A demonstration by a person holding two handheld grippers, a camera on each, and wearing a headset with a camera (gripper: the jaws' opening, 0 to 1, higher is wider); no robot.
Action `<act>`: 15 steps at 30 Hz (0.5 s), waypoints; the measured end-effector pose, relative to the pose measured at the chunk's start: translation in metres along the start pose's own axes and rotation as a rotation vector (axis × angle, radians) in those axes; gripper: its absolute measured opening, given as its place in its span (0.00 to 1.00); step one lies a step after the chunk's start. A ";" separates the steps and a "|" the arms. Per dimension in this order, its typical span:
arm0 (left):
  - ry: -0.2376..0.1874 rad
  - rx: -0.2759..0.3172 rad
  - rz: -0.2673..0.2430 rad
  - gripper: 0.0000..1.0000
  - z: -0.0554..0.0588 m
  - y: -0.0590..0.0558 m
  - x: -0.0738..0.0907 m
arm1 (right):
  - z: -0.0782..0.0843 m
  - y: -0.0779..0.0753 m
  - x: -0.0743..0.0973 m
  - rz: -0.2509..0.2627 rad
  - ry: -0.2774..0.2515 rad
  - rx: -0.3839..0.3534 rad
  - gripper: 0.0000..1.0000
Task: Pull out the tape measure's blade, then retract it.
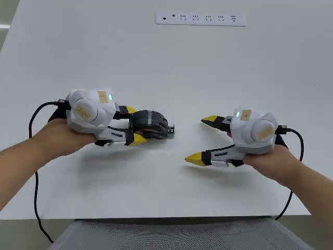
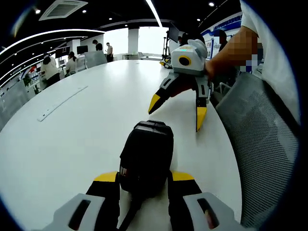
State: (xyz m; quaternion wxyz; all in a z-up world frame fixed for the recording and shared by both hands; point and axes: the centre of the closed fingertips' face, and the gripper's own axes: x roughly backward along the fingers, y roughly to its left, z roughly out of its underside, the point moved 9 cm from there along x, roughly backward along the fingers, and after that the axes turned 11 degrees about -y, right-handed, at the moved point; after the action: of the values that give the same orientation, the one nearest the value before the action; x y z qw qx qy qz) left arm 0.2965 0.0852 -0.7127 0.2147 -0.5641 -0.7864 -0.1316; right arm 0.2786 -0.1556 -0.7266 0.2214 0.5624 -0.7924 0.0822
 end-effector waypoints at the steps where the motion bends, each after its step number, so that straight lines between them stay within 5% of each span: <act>1: 0.002 -0.003 0.002 0.35 0.000 0.000 0.000 | 0.000 0.000 0.000 -0.001 0.000 0.000 0.67; 15: 0.038 -0.025 0.006 0.30 0.001 0.004 -0.002 | -0.004 0.000 -0.008 -0.009 -0.008 0.007 0.66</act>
State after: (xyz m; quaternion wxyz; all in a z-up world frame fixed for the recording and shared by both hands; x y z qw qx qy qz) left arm 0.3006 0.0847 -0.7145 0.2228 -0.5667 -0.7786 -0.1515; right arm 0.2818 -0.1474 -0.7270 0.2168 0.5671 -0.7904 0.0816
